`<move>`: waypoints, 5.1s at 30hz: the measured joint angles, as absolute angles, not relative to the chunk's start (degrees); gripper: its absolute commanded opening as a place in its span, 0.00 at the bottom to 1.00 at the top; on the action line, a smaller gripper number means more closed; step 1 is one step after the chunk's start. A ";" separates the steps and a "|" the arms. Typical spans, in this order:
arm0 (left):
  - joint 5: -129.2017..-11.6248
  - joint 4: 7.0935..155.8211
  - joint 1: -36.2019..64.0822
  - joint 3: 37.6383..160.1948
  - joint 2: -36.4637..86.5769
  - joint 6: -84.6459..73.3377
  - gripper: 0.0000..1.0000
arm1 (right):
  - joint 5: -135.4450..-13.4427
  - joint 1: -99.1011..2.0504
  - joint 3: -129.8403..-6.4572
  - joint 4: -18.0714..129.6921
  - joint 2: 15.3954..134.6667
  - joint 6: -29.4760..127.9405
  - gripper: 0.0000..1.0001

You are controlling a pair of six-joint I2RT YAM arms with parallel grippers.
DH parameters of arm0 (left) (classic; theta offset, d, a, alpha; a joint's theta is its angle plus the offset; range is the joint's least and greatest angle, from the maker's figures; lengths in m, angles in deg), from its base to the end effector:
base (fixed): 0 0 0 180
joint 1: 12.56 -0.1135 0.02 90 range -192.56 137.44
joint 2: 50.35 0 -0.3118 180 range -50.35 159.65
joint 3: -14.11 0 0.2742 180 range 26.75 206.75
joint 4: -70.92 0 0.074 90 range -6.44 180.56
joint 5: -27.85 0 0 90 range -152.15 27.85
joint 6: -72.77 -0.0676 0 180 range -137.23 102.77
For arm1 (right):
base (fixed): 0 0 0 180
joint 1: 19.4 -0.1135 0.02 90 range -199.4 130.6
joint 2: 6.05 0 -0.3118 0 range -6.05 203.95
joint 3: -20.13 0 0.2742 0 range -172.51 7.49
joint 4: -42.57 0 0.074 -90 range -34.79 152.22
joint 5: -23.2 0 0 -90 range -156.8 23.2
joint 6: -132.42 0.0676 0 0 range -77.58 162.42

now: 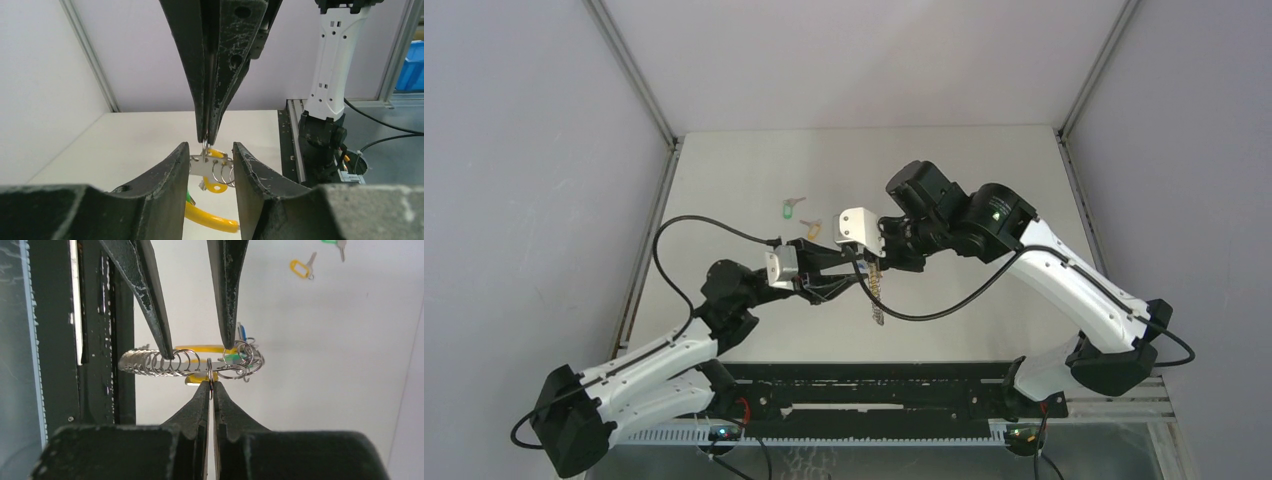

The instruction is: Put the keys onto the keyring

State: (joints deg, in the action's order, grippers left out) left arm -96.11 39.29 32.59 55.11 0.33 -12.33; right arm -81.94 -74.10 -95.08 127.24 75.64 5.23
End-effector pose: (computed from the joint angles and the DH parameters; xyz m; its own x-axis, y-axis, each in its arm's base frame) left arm 0.1237 -0.1779 0.3572 0.1812 -0.2826 -0.9420 0.9725 0.1942 0.1288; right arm 0.1537 0.2476 0.4650 0.1749 -0.7627 -0.6227 -0.9750 -0.0463 -0.2171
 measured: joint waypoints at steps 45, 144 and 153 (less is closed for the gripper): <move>-99.01 41.43 33.88 55.83 4.74 -13.77 0.00 | -77.79 -78.95 -95.60 129.52 76.58 3.61 0.00; -95.19 8.10 33.70 52.66 4.00 -3.19 0.00 | -119.53 -59.95 -58.82 72.25 54.83 29.88 0.28; -93.68 8.27 33.70 51.94 3.76 -3.23 0.00 | -115.69 -59.23 -58.82 73.04 50.83 27.54 0.35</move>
